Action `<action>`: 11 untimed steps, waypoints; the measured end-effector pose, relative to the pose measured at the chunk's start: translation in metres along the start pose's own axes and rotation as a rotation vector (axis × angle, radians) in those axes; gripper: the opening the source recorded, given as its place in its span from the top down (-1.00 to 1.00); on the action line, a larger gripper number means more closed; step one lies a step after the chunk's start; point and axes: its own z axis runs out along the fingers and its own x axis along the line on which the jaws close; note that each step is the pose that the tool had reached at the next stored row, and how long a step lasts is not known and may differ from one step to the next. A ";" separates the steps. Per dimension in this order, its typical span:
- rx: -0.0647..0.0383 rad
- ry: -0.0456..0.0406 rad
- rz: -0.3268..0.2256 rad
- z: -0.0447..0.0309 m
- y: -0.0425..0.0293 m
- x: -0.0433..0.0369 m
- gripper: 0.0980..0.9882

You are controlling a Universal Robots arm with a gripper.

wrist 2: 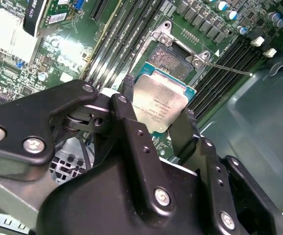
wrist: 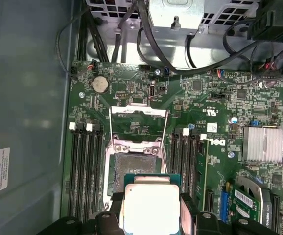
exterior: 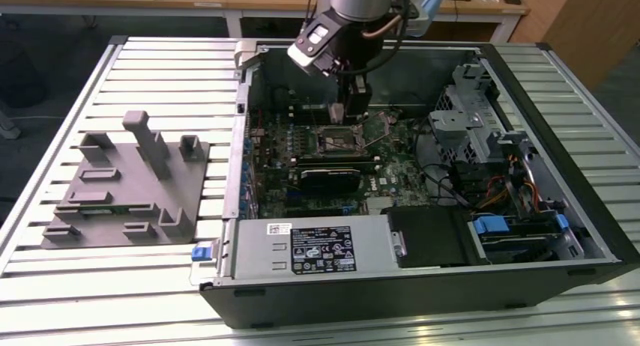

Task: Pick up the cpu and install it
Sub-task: 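Place the cpu into insertion slot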

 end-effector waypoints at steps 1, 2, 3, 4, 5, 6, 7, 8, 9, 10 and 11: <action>0.000 -0.0001 0.000 0.0005 0.0000 0.0000 0.01; 0.000 0.0000 0.000 0.0011 0.0000 0.0000 0.01; 0.000 -0.0001 0.000 0.0015 0.0000 0.0000 0.01; 0.000 -0.0001 0.000 0.0021 0.0000 0.0000 0.01; 0.000 -0.0001 0.000 0.0028 0.0000 0.0000 0.01; 0.000 -0.0001 0.000 0.0035 -0.0001 0.0000 0.01; 0.000 -0.0001 0.000 0.0043 -0.0001 0.0000 0.01; 0.000 -0.0001 0.000 0.0051 -0.0001 0.0000 0.01; 0.000 -0.0001 0.000 0.0060 -0.0001 0.0000 0.01; 0.000 -0.0001 0.000 0.0069 -0.0001 0.0000 0.01; 0.000 -0.0001 0.000 0.0078 0.0000 0.0001 0.01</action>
